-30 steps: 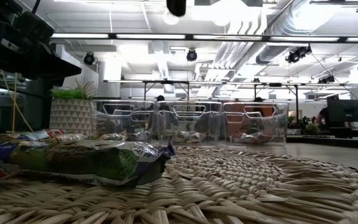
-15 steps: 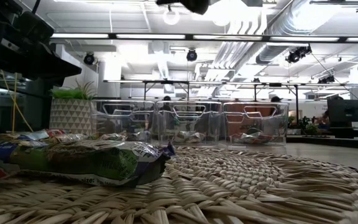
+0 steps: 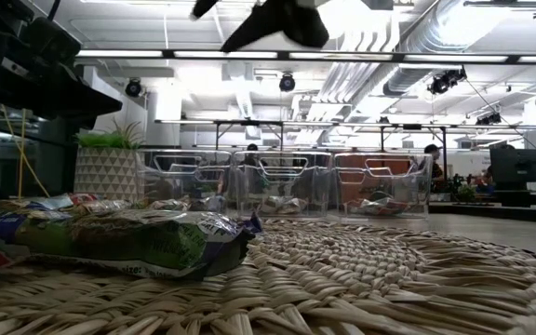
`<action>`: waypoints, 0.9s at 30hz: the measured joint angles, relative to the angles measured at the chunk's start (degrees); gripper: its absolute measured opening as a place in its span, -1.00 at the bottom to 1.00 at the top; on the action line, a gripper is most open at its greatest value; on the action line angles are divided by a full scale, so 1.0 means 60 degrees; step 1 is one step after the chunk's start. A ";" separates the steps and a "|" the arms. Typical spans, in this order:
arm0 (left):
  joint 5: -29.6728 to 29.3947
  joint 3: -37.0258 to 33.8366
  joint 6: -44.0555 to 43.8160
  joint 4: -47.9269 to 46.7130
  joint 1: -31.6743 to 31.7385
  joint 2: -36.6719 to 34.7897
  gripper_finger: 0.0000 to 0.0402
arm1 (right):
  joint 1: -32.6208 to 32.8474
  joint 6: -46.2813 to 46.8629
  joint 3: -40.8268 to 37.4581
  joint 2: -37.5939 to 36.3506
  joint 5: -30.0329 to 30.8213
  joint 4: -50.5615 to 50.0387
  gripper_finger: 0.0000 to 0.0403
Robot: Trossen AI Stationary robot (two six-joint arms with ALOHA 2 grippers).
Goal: Pick and place Granola Bars by type
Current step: Put the yellow granola bar into the middle transparent bin
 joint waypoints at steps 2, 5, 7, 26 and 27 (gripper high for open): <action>0.0001 -0.0001 -0.0001 0.0000 0.0002 0.0000 -0.99 | 0.0007 0.0559 0.0000 0.0361 -0.0261 0.0189 -0.04; 0.0001 0.0001 -0.0001 0.0000 -0.0001 0.0000 -0.99 | 0.0007 0.1324 -0.0001 0.0870 -0.0428 0.0392 -0.04; 0.0001 -0.0002 0.0001 0.0000 0.0002 0.0000 -0.99 | 0.0007 0.1620 -0.0004 0.1161 -0.0463 0.0460 -0.04; 0.0005 0.0000 0.0001 -0.0001 -0.0001 -0.0004 -0.99 | -0.0185 0.1672 -0.0004 0.2523 -0.0932 0.1236 -0.04; 0.0003 0.0000 0.0000 0.0000 -0.0001 0.0000 -0.99 | -0.0201 0.1595 -0.0004 0.2523 -0.0929 0.1246 -0.04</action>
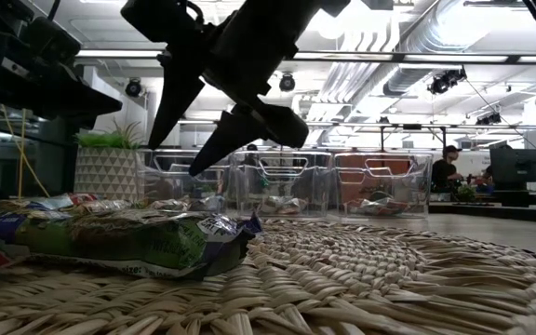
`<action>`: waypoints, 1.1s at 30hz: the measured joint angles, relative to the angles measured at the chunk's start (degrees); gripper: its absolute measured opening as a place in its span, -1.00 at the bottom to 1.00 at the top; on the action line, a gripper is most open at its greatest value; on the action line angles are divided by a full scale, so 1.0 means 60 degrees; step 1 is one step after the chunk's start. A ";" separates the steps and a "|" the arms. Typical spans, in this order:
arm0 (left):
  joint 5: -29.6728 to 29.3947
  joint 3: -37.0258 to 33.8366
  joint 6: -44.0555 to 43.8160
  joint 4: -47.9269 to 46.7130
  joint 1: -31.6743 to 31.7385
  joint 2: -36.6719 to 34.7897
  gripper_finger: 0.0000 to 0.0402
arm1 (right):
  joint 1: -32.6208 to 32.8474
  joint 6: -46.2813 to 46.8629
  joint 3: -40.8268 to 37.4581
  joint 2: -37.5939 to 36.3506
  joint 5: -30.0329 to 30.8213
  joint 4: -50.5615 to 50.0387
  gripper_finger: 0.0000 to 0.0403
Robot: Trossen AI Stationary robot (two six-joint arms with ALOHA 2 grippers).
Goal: Pick and place Granola Bars by type
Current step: Put the yellow granola bar into the middle transparent bin
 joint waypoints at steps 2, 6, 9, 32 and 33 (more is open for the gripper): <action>0.0001 0.0000 0.0002 0.0000 0.0004 -0.0003 -0.99 | -0.0036 -0.0147 0.0000 0.0000 0.0006 0.0000 -0.03; 0.0002 0.0001 -0.0001 0.0000 0.0003 -0.0004 -0.99 | -0.0065 -0.0199 0.0000 0.0000 0.0124 0.0006 0.06; 0.0002 0.0000 0.0000 0.0000 0.0001 -0.0002 -0.99 | -0.0065 -0.0285 0.0000 0.0000 0.0350 0.0009 0.16; 0.0002 0.0000 0.0000 -0.0002 0.0001 -0.0004 -0.99 | 0.0044 -0.0685 -0.0007 0.0938 0.0593 0.0413 0.35; 0.0002 0.0001 -0.0001 -0.0003 0.0000 -0.0004 -0.99 | 0.0044 -0.0685 -0.0006 0.1002 0.0592 0.0457 0.35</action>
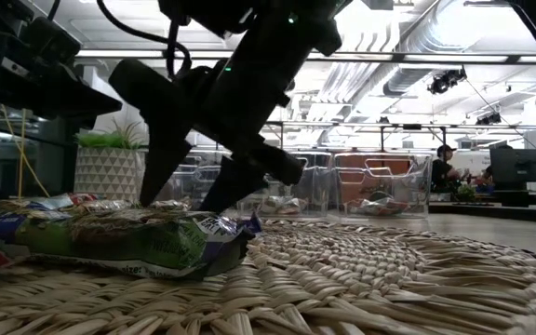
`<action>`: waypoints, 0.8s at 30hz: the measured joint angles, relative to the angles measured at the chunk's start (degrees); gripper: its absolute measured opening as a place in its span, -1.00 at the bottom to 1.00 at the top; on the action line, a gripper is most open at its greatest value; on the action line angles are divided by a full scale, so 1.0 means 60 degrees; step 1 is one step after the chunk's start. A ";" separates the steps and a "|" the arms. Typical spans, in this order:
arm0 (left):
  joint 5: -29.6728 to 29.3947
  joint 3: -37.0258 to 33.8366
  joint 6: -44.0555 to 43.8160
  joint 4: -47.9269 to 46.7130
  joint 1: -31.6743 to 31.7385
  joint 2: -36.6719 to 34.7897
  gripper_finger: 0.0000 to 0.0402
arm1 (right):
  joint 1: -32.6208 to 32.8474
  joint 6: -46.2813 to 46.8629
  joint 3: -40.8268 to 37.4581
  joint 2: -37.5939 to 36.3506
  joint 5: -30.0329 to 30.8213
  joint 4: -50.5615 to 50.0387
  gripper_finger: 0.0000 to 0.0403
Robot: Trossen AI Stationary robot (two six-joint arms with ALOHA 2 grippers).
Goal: Pick and place Granola Bars by type
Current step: Put the yellow granola bar into the middle transparent bin
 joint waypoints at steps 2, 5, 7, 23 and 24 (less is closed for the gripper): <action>0.0000 -0.0002 0.0003 0.0001 0.0000 0.0004 -0.99 | 0.0000 -0.0001 0.0003 0.0026 -0.0014 0.0022 0.35; 0.0000 0.0000 0.0002 -0.0001 0.0003 0.0004 -0.99 | -0.0004 -0.0004 0.0032 0.0142 -0.0185 0.0097 0.35; 0.0000 -0.0001 0.0000 -0.0001 0.0003 0.0000 -0.99 | -0.0001 -0.0004 0.0039 0.0203 -0.0264 0.0090 0.35; 0.0000 -0.0003 0.0003 -0.0001 0.0000 0.0000 -0.99 | -0.0006 0.0068 0.0039 0.0236 -0.0454 -0.0427 -0.05; 0.0000 -0.0003 0.0000 -0.0001 0.0000 0.0000 -0.99 | 0.0000 0.0068 0.0036 0.0236 -0.0480 -0.0434 -0.08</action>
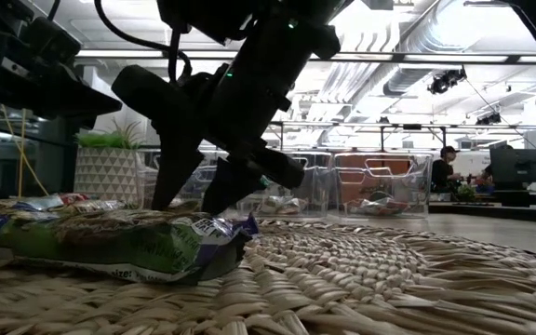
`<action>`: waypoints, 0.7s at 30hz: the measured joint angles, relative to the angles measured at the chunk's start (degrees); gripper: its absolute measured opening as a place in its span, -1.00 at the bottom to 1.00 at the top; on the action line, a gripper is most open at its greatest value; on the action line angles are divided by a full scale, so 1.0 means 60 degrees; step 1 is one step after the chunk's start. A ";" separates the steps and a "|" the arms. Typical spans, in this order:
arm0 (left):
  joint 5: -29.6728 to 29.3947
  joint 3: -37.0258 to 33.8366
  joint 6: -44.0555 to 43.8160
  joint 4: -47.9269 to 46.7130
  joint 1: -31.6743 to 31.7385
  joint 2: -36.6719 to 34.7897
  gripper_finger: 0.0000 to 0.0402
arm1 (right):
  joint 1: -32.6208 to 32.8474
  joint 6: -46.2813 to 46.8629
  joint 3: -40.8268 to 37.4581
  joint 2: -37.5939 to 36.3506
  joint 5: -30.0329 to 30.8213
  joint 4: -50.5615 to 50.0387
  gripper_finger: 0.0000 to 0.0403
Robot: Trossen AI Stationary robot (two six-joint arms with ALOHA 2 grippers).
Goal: Pick and place Granola Bars by type
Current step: Put the yellow granola bar into the middle transparent bin
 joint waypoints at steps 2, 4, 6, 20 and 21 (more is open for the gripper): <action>0.0000 0.0004 0.0003 0.0000 0.0003 0.0000 -0.99 | 0.0004 0.0008 -0.0002 0.0004 -0.0031 -0.0016 -0.13; 0.0000 0.0004 0.0003 0.0000 0.0003 0.0000 -0.99 | 0.0000 0.0096 -0.0007 0.0004 -0.0052 -0.0032 -0.19; 0.0000 0.0003 0.0001 0.0000 0.0000 0.0000 -0.99 | 0.0000 0.0202 -0.0008 0.0004 -0.0049 -0.0044 -0.25; 0.0000 0.0004 0.0003 0.0000 0.0003 0.0000 -0.99 | -0.0014 0.0439 -0.0026 -0.0033 -0.0100 0.0013 -0.55; 0.0000 0.0001 0.0000 0.0000 0.0000 0.0000 -0.99 | -0.0014 0.0441 -0.0032 -0.0043 -0.0108 0.0023 -0.56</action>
